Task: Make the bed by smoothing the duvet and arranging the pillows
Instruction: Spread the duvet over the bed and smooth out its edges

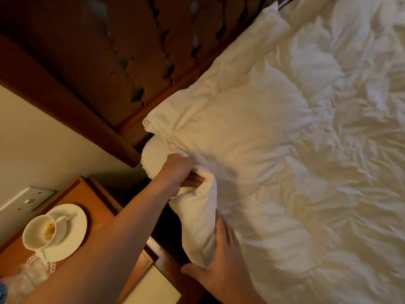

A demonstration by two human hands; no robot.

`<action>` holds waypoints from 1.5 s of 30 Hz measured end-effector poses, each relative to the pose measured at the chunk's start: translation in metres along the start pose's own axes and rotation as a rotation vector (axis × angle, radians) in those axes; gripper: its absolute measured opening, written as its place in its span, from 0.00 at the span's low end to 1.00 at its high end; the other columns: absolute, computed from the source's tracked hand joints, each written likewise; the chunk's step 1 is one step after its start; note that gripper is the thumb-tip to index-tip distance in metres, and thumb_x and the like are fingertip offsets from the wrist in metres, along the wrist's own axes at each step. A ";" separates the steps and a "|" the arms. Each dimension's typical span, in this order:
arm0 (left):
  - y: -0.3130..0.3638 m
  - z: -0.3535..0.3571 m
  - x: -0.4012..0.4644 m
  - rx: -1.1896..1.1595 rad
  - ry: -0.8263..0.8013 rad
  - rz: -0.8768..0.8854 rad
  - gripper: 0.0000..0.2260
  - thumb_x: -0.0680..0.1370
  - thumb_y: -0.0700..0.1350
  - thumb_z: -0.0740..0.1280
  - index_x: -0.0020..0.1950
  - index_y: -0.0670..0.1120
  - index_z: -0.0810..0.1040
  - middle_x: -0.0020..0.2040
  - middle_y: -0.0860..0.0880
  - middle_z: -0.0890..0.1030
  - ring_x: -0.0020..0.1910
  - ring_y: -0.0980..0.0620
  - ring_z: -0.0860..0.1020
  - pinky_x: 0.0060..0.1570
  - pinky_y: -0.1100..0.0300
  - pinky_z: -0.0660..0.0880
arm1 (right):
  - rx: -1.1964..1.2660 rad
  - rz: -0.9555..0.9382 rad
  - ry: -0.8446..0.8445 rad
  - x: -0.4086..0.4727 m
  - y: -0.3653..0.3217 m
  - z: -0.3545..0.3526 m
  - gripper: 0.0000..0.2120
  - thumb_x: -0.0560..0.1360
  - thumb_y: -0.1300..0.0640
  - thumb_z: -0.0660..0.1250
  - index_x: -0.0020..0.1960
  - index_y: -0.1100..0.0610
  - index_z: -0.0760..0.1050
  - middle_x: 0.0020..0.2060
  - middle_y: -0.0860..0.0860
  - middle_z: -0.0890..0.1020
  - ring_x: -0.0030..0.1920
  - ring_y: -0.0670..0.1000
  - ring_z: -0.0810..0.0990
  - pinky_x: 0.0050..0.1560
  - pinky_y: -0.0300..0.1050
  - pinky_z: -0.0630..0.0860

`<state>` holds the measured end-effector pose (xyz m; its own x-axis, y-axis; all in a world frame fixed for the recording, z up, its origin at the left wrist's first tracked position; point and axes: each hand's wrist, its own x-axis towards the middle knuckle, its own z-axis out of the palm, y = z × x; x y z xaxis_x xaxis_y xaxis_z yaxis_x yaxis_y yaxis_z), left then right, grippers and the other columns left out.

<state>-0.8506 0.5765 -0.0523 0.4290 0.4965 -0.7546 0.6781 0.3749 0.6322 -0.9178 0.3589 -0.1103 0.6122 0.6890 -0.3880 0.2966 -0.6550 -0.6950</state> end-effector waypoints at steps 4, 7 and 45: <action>0.027 0.028 -0.009 -0.222 0.025 -0.027 0.12 0.80 0.37 0.61 0.62 0.34 0.68 0.24 0.43 0.79 0.23 0.48 0.80 0.22 0.59 0.75 | 0.109 0.180 0.221 -0.002 -0.003 -0.004 0.51 0.61 0.28 0.64 0.79 0.44 0.53 0.74 0.40 0.63 0.73 0.44 0.64 0.69 0.42 0.66; 0.043 0.037 -0.015 -0.228 0.167 -0.003 0.20 0.80 0.38 0.62 0.68 0.38 0.58 0.38 0.39 0.80 0.33 0.43 0.80 0.29 0.55 0.75 | 0.391 0.153 0.349 0.000 0.001 -0.027 0.24 0.72 0.43 0.66 0.67 0.36 0.68 0.60 0.38 0.79 0.62 0.42 0.78 0.59 0.40 0.76; 0.366 0.290 0.140 0.587 0.065 0.956 0.28 0.70 0.68 0.70 0.55 0.47 0.75 0.48 0.50 0.81 0.49 0.47 0.80 0.49 0.48 0.78 | 0.008 0.034 0.677 0.327 0.117 -0.530 0.13 0.80 0.39 0.60 0.48 0.47 0.75 0.40 0.50 0.81 0.43 0.52 0.80 0.45 0.52 0.78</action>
<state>-0.3687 0.5562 0.0223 0.9031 0.4291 0.0175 0.2707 -0.6003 0.7526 -0.2945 0.3429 0.0022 0.9460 0.3197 0.0536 0.2654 -0.6687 -0.6946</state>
